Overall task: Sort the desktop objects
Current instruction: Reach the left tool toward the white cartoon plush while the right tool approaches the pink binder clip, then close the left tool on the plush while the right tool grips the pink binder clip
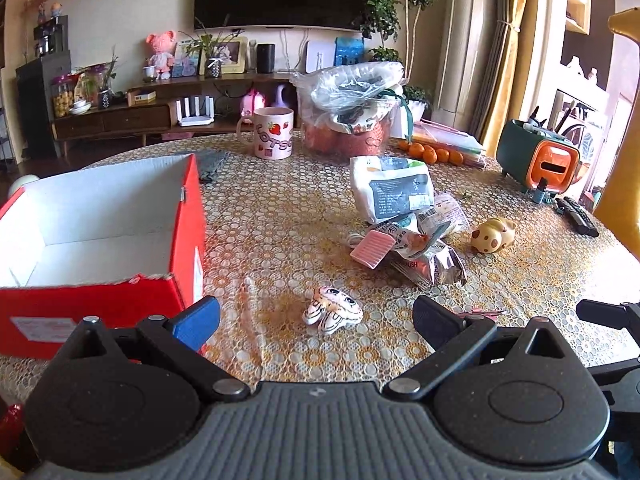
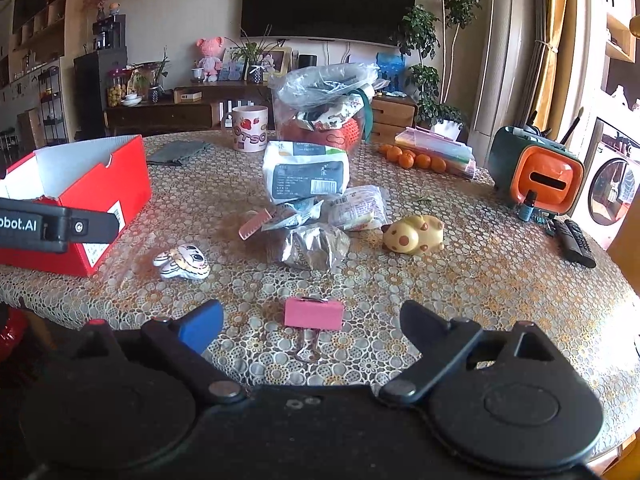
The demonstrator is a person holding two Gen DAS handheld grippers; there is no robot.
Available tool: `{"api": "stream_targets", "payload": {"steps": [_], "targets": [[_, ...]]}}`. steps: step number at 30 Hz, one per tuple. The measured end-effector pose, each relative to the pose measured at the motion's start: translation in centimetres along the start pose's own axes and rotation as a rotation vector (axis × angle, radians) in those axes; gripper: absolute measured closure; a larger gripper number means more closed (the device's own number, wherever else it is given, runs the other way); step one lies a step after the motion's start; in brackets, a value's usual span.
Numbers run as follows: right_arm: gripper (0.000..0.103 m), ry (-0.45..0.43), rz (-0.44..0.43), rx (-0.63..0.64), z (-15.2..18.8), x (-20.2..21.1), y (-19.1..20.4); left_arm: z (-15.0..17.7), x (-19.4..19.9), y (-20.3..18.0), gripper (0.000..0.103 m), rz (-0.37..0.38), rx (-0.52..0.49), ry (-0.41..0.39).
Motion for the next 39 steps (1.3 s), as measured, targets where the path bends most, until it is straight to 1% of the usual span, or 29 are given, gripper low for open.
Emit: {"api": "stream_targets", "payload": {"steps": [6,8,11,17,20,21,22,23,25,28,29,35,39], "targets": [[0.010,0.043,0.016,0.009,1.2,-2.7,-0.6,1.2,-4.0,-1.3,0.000,0.043,-0.032,0.033],[0.015,0.059,0.021,0.018,1.8,-3.7,-0.8,1.8,-5.4,-1.6,0.000,0.042,-0.046,0.048],[0.019,0.089,0.020,0.024,2.5,-5.0,-0.9,2.5,-6.9,-1.7,0.001,0.041,-0.061,0.065],[0.020,0.128,0.015,0.015,3.2,-7.3,-1.2,3.2,-9.0,-1.6,0.002,0.061,-0.076,0.082],[0.025,0.149,0.008,0.010,3.5,-8.2,-1.2,3.6,-9.8,-1.6,0.010,0.057,-0.096,0.095],[0.027,0.154,0.006,0.011,3.6,-8.4,-1.1,3.7,-10.0,-1.6,0.014,0.057,-0.100,0.101],[0.032,0.159,0.003,0.012,3.7,-8.6,-1.1,3.8,-10.2,-1.6,0.017,0.060,-0.102,0.104],[0.034,0.164,-0.001,0.011,3.8,-8.7,-1.0,3.9,-10.4,-1.6,0.019,0.062,-0.107,0.107],[0.035,0.170,-0.006,0.007,3.9,-9.0,-0.9,4.1,-10.7,-1.7,0.031,0.063,-0.118,0.114],[0.040,0.176,-0.010,0.006,4.0,-9.2,-0.8,4.4,-11.0,-1.8,0.040,0.071,-0.134,0.124],[0.043,0.179,-0.014,0.006,4.1,-9.2,-0.8,4.5,-11.0,-1.9,0.041,0.076,-0.137,0.126],[0.051,0.183,-0.025,0.023,4.0,-9.5,-0.3,4.7,-11.2,-2.6,0.055,0.098,-0.173,0.134],[0.054,0.185,-0.028,0.026,3.9,-9.6,-0.2,4.7,-11.1,-2.5,0.056,0.097,-0.167,0.136]]}}
Point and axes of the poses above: each gripper's, at about its wrist camera, not at the fingertips, and x roughly against the way its jaws point, y to its left, z to its underside, the point moved 10 cm from there along -x, roughly the way its jaws point, and after that the axes turned 11 degrees about -y, right-handed, at the moved point
